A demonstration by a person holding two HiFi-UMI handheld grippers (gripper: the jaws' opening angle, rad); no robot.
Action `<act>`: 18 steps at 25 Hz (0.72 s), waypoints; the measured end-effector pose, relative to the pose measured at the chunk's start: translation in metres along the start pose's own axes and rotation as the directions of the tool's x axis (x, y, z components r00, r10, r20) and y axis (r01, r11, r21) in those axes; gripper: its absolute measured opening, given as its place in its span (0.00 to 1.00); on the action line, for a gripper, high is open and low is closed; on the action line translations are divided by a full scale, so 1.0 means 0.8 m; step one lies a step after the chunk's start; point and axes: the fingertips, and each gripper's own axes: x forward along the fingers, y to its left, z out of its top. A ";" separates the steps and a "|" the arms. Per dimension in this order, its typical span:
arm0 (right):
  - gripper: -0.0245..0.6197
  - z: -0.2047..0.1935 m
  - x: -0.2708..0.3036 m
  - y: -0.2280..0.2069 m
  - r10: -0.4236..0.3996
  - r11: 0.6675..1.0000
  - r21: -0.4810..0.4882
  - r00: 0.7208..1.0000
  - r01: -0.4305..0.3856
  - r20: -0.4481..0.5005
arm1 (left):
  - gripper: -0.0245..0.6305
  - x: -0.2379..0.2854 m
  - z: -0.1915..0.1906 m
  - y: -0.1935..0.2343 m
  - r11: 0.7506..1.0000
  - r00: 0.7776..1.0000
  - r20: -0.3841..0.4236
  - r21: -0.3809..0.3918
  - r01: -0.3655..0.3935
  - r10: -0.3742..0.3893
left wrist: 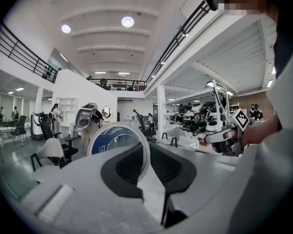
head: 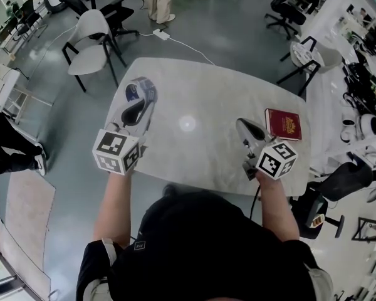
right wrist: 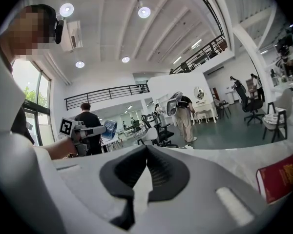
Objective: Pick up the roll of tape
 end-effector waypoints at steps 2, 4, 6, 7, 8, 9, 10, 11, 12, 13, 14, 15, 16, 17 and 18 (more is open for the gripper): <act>0.04 0.002 -0.001 -0.001 -0.006 1.000 -0.002 1.000 0.006 0.005 | 0.12 -0.004 0.001 0.003 1.000 1.000 0.017 -0.021 -0.013 0.013; 0.04 0.003 -0.001 -0.003 -0.011 1.000 -0.010 1.000 0.012 0.010 | 0.12 -0.004 -0.004 0.006 0.999 1.000 0.017 -0.038 -0.022 0.023; 0.04 0.003 -0.001 -0.004 -0.019 1.000 -0.022 1.000 0.019 0.018 | 0.12 -0.003 -0.013 0.011 0.998 1.000 0.002 -0.048 -0.031 0.031; 0.04 0.004 -0.001 -0.005 -0.023 0.999 -0.026 0.999 0.024 0.025 | 0.12 -0.003 -0.018 0.013 0.998 0.999 -0.005 -0.054 -0.036 0.036; 0.04 0.006 -0.001 -0.006 -0.027 0.999 -0.030 0.999 0.028 0.034 | 0.12 -0.002 -0.021 0.015 0.997 0.999 -0.009 -0.060 -0.041 0.041; 0.04 0.007 -0.002 -0.008 -0.030 0.999 -0.032 0.999 0.031 0.042 | 0.12 -0.001 -0.024 0.016 0.997 0.999 -0.012 -0.066 -0.047 0.046; 0.04 0.008 -0.003 -0.010 -0.033 0.999 -0.032 0.998 0.035 0.050 | 0.12 0.000 -0.025 0.017 0.996 0.999 -0.013 -0.070 -0.051 0.050; 0.04 0.009 -0.004 -0.011 -0.035 0.999 -0.032 0.998 0.037 0.056 | 0.12 0.002 -0.026 0.016 0.996 0.999 -0.014 -0.072 -0.054 0.053; 0.04 0.010 -0.005 -0.013 -0.037 0.999 -0.031 0.998 0.039 0.060 | 0.12 0.003 -0.026 0.014 0.996 0.998 -0.016 -0.073 -0.054 0.053; 0.04 0.011 -0.005 -0.014 -0.039 0.999 -0.029 0.997 0.041 0.062 | 0.12 0.005 -0.026 0.013 0.996 0.998 -0.018 -0.071 -0.053 0.052; 0.04 0.012 -0.006 -0.015 -0.041 0.999 -0.028 0.997 0.043 0.065 | 0.12 0.007 -0.025 0.011 0.996 0.999 -0.020 -0.068 -0.051 0.049; 0.04 0.013 -0.006 -0.015 -0.043 0.999 -0.028 0.997 0.045 0.067 | 0.12 0.009 -0.024 0.009 0.997 0.999 -0.022 -0.064 -0.047 0.046; 0.04 0.014 -0.007 -0.015 -0.044 0.998 -0.029 0.997 0.047 0.070 | 0.12 0.010 -0.023 0.007 0.997 0.999 -0.023 -0.061 -0.044 0.042; 0.04 0.014 -0.007 -0.015 -0.046 0.998 -0.032 0.996 0.048 0.072 | 0.12 0.012 -0.023 0.005 0.998 0.999 -0.024 -0.057 -0.040 0.039; 0.04 0.015 -0.008 -0.015 -0.046 0.998 -0.037 0.996 0.049 0.075 | 0.12 0.014 -0.022 0.002 0.998 0.999 -0.026 -0.052 -0.037 0.035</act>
